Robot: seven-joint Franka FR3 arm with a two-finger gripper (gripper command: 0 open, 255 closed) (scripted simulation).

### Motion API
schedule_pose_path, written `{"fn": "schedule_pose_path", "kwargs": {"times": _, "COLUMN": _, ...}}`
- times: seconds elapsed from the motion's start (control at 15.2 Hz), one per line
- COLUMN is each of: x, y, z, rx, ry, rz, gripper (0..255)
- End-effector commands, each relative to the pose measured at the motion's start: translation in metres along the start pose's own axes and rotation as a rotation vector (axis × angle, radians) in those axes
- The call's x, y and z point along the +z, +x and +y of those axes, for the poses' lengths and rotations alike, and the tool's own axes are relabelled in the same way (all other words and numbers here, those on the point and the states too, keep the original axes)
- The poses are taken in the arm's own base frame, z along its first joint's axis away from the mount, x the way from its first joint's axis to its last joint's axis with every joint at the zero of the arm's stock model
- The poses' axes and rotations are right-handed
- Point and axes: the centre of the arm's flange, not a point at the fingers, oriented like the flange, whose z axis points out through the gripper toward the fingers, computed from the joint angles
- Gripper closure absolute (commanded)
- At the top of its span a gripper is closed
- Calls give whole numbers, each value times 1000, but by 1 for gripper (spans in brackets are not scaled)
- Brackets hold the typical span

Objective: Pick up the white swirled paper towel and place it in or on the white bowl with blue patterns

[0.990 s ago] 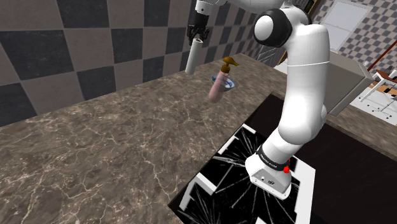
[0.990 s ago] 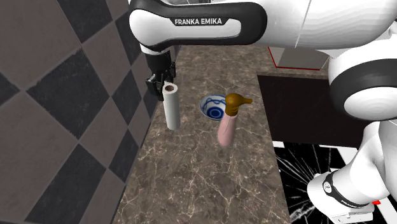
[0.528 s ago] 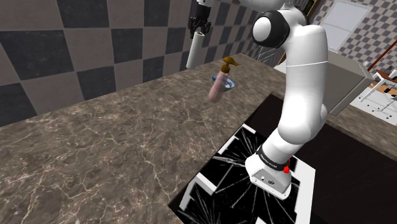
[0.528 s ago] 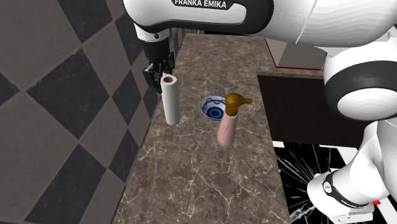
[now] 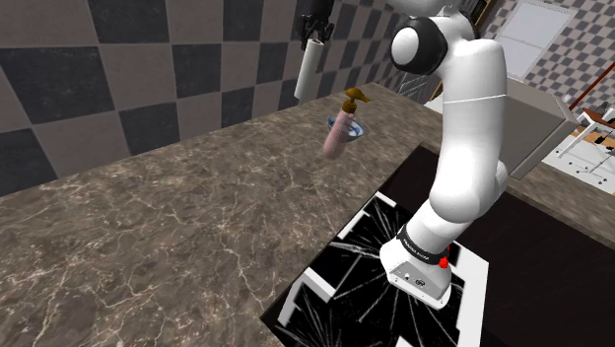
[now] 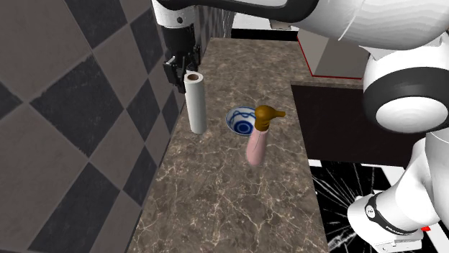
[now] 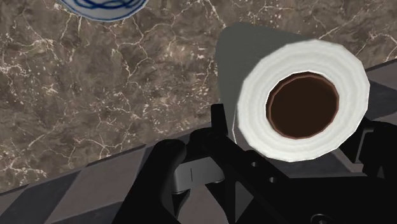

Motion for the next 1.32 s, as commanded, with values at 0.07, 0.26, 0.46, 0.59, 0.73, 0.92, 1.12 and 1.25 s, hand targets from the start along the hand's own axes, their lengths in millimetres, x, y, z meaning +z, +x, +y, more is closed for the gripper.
{"fn": "schedule_pose_path", "kwargs": {"times": 0.07, "x": -14, "y": -21, "z": 29, "rx": 0, "ry": 0, "rz": 0, "gripper": 255}}
{"fn": "schedule_pose_path", "kwargs": {"times": 0.26, "x": -27, "y": -43, "z": 59, "rx": 0, "ry": 0, "rz": 0, "gripper": 255}}
{"fn": "schedule_pose_path", "kwargs": {"times": 0.46, "x": -41, "y": -65, "z": 89, "rx": 0, "ry": 0, "rz": 0, "gripper": 255}}
{"fn": "schedule_pose_path", "kwargs": {"times": 0.59, "x": -50, "y": -80, "z": 109, "rx": 0, "ry": 0, "rz": 0, "gripper": 255}}
{"fn": "schedule_pose_path", "kwargs": {"times": 0.73, "x": -59, "y": -95, "z": 128, "rx": 0, "ry": 0, "rz": 0, "gripper": 255}}
{"fn": "schedule_pose_path", "kwargs": {"times": 0.92, "x": -72, "y": -117, "z": 158, "rx": 0, "ry": 0, "rz": 0, "gripper": 255}}
{"fn": "schedule_pose_path", "kwargs": {"times": 1.12, "x": -74, "y": -130, "z": 176, "rx": 0, "ry": 0, "rz": 0, "gripper": 255}}
{"fn": "schedule_pose_path", "kwargs": {"times": 1.25, "x": -64, "y": -130, "z": 176, "rx": 0, "ry": 0, "rz": 0, "gripper": 255}}
